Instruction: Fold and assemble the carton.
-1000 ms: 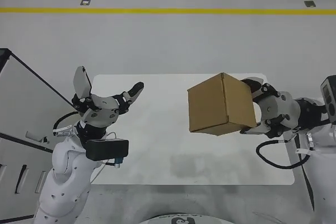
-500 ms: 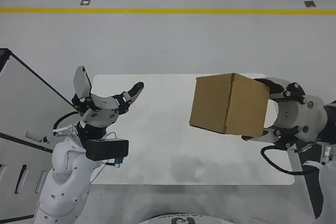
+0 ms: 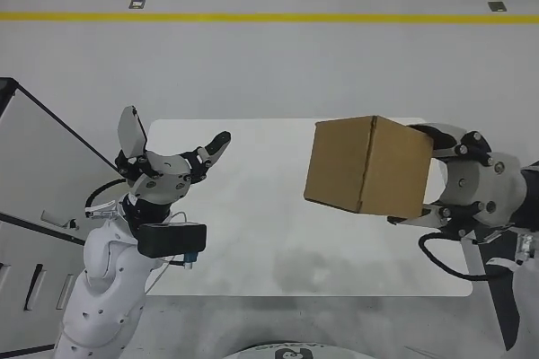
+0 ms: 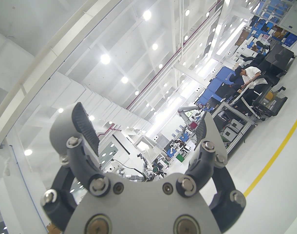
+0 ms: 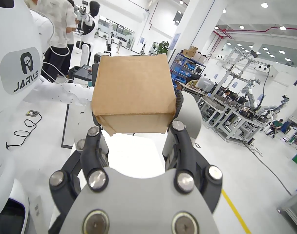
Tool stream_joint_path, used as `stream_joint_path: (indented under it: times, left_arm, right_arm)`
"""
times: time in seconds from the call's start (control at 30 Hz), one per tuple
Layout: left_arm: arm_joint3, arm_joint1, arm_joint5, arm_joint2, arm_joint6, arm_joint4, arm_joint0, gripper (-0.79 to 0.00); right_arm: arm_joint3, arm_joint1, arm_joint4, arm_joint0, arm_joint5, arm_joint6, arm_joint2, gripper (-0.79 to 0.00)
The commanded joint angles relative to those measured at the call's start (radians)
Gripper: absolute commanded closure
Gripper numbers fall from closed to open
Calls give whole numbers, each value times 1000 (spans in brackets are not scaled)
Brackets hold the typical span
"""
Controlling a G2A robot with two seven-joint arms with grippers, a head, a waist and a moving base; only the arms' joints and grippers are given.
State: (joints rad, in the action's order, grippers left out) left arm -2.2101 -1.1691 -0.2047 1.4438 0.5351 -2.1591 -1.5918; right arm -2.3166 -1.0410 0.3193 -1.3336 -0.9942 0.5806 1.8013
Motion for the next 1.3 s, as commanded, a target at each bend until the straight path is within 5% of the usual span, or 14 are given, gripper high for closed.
stream_joint_path:
  times: [0.0,0.2,0.6,0.8,0.97,1.2,1.27]
  left_arm:
    - [0,0,0,0,0,0,0,-785]
    - [0,0,0,0,0,0,0,-785]
    - [0,0,0,0,0,0,0,-785]
    - [0,0,0,0,0,0,0,-785]
    - [0,0,0,0,0,0,0,-785]
    - [0,0,0,0,0,0,0,-785]
    - [0,0,0,0,0,0,0,-785]
  right_arm:
    - [-33,2,83,27,-18,5,19,0]
    - [-33,39,350,184,-18,-28,-116,0]
    - [-33,48,418,213,-18,-42,-147,0]
    - [-33,56,583,243,-18,-270,-163,0]
    - [-33,64,921,220,-18,-581,-196,0]
    - [-33,67,1420,80,142,-1010,-213,0]
    - [-33,68,1470,54,172,-1053,-216,0]
